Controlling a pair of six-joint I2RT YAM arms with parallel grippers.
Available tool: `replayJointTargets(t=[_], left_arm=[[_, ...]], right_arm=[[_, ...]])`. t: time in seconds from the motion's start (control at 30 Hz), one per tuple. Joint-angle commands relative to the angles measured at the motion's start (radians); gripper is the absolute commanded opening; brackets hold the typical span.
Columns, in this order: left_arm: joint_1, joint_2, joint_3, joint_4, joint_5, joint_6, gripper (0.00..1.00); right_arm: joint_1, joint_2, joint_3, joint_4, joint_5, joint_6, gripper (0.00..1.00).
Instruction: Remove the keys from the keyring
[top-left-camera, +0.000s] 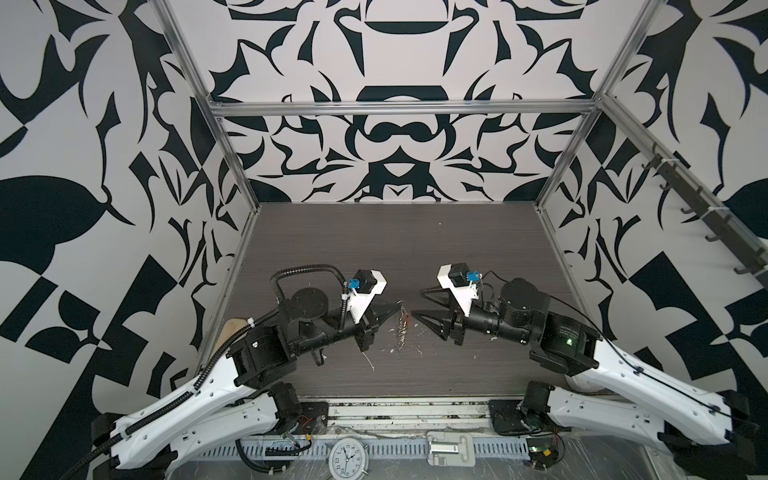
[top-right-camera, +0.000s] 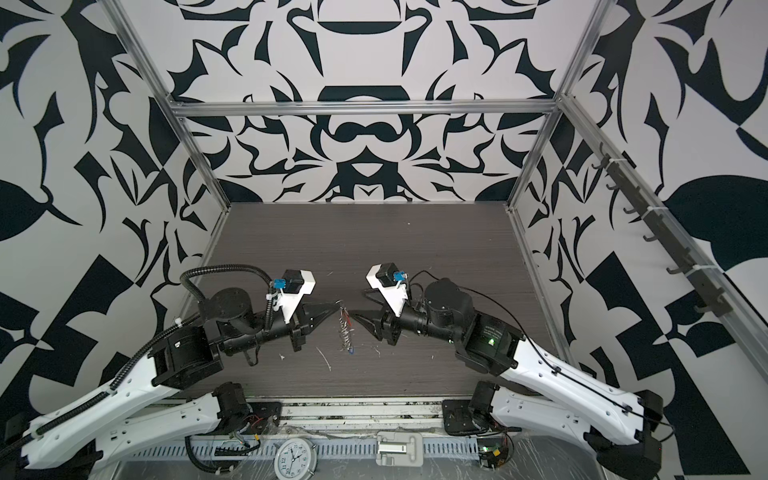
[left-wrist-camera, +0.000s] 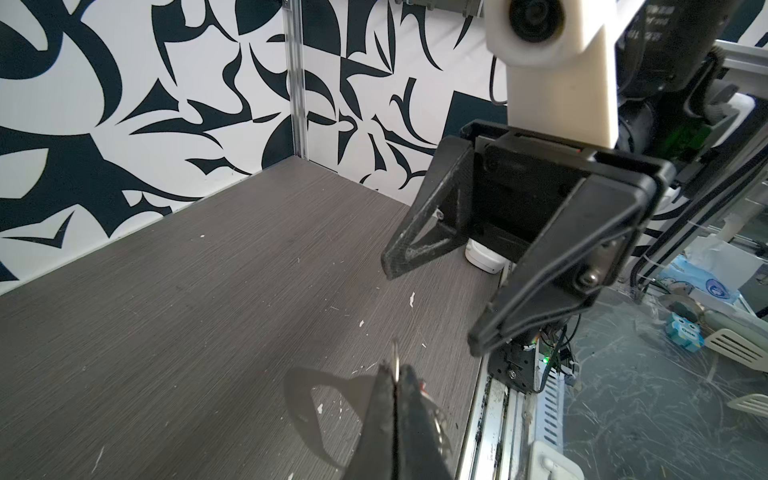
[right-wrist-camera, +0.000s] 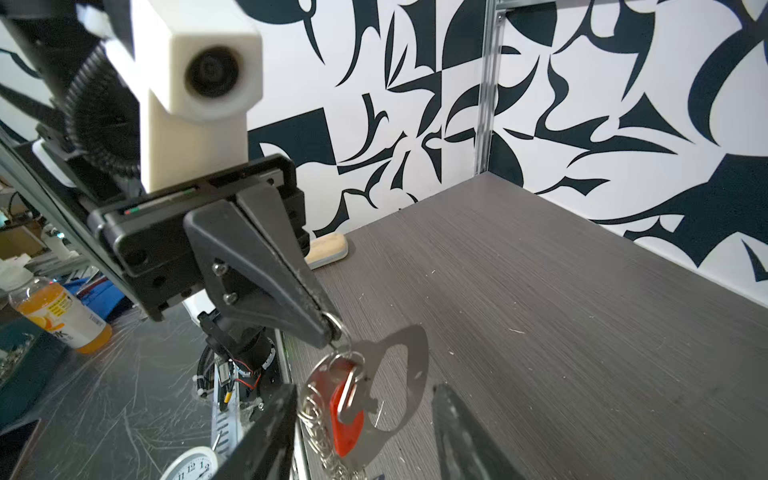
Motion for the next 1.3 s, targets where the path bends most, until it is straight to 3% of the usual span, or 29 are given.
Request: replayJointTargets(t=[0.0, 0.57, 0.87, 1.13, 1.27], left_arm=[[-0.002, -0.013, -0.008, 0.055, 0.008, -0.012, 0.0], [-0.002, -0.009, -0.008, 0.06, 0.01, -0.018, 0.0], [-0.002, -0.016, -0.007, 0.059, 0.025, -0.02, 0.0], [-0.003, -0.015, -0.008, 0.055, 0.026, -0.023, 0.0], [-0.003, -0.013, -0.006, 0.055, 0.027, -0.023, 0.0]], right_arm=[[0.002, 0.031, 0.018, 0.034, 0.01, 0.003, 0.54], [0.005, 0.072, 0.019, 0.047, -0.045, 0.026, 0.58], [0.008, 0.089, 0.018, 0.028, -0.039, 0.026, 0.47], [0.017, 0.101, 0.023, 0.025, -0.043, 0.022, 0.55], [0.02, 0.104, 0.021, 0.024, -0.039, 0.022, 0.46]])
